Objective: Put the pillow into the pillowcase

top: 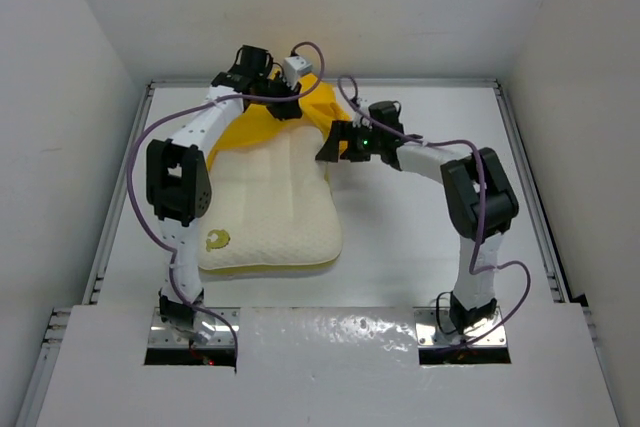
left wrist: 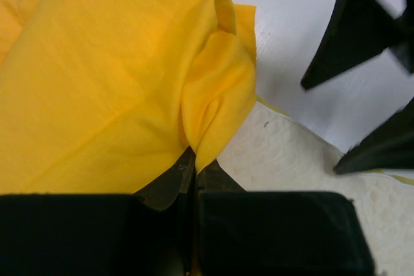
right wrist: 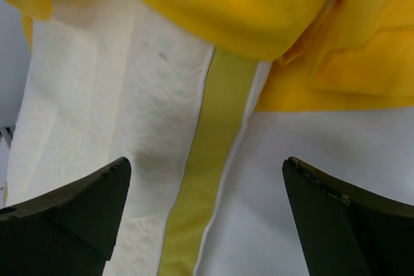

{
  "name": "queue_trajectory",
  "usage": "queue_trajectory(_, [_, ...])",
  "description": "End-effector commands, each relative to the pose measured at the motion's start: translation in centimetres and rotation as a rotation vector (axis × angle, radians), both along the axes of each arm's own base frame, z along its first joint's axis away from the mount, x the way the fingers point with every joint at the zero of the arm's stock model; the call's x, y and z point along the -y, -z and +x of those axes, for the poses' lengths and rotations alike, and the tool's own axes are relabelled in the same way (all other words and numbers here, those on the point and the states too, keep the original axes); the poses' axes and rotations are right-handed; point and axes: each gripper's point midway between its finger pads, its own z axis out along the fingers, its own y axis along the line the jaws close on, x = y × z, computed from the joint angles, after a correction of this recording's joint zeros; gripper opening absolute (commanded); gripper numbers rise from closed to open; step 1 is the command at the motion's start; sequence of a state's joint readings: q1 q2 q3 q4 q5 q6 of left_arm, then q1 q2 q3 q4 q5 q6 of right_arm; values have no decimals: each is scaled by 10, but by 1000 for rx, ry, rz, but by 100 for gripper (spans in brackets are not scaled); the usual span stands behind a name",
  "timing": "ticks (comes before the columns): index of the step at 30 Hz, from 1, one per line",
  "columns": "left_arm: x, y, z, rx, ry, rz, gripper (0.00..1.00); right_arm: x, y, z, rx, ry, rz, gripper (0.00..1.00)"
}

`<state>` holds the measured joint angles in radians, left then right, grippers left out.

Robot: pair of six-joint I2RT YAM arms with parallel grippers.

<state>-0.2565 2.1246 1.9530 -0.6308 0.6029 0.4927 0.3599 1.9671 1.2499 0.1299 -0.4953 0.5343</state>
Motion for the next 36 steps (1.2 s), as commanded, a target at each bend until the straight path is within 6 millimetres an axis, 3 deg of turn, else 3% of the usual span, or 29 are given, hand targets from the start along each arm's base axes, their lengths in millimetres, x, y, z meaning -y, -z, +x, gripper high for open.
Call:
queue_trajectory(1, [27,-35,-11,23,62,-111,0,-45,26,-44,-68,-105,16,98])
queue_trajectory(3, [30,-38,-11,20,58,-122,0,-62,20,-64,-70,-170,77,94])
queue_trajectory(5, [33,-41,-10,17,54,-135,0,-84,6,-77,-30,-229,134,77])
queue_trajectory(6, [35,-42,-12,11,61,-141,0,-95,4,-83,-19,-255,135,59])
queue_trajectory(7, [37,-42,-15,5,73,-145,0,-99,5,-83,-18,-258,130,48])
queue_trajectory(8, [39,-46,-18,5,87,-150,0,-105,-3,-75,-12,-251,145,36])
queue_trajectory(10, [43,-52,-40,-23,187,-170,0,-107,-1,-62,-32,-222,159,0])
queue_trajectory(11, [43,-55,-48,25,272,-151,0,-112,-19,-49,12,-213,175,0])
queue_trajectory(12, [43,-54,-74,-48,347,-179,0,-110,-40,-37,84,-181,169,0])
queue_trajectory(14, [39,-56,-92,-56,420,-192,0,-107,-78,-24,235,-140,184,0])
queue_trajectory(16, [35,-57,-102,-89,442,-237,0,-98,-143,-13,407,-40,295,0])
queue_trajectory(17, [34,-61,-105,-91,447,-254,0,-89,-147,-11,422,10,321,0])
queue_trajectory(19, [35,-64,-115,-101,475,-269,0,-72,-180,1,467,140,454,0])
queue_trajectory(22, [34,-64,-123,-95,493,-249,0,-41,-197,20,471,317,581,0])
queue_trajectory(26, [21,-51,-128,-133,469,-208,0,18,-178,39,438,570,553,0])
queue_trajectory(27, [19,-50,-130,-145,467,-213,0,33,-156,42,364,638,504,0])
queue_trajectory(28, [17,-50,-130,-154,460,-224,0,60,-143,43,340,725,476,0])
queue_trajectory(30, [12,-43,-124,-168,424,-211,0,79,-117,36,278,765,458,0])
queue_trajectory(34, [17,-37,-101,-172,311,-210,0,60,-99,26,222,611,384,0])
queue_trajectory(35, [19,-37,-99,-167,303,-208,14,48,-98,17,206,525,395,0])
queue_trajectory(36, [20,-38,-95,-156,292,-207,28,48,-88,10,189,506,376,0])
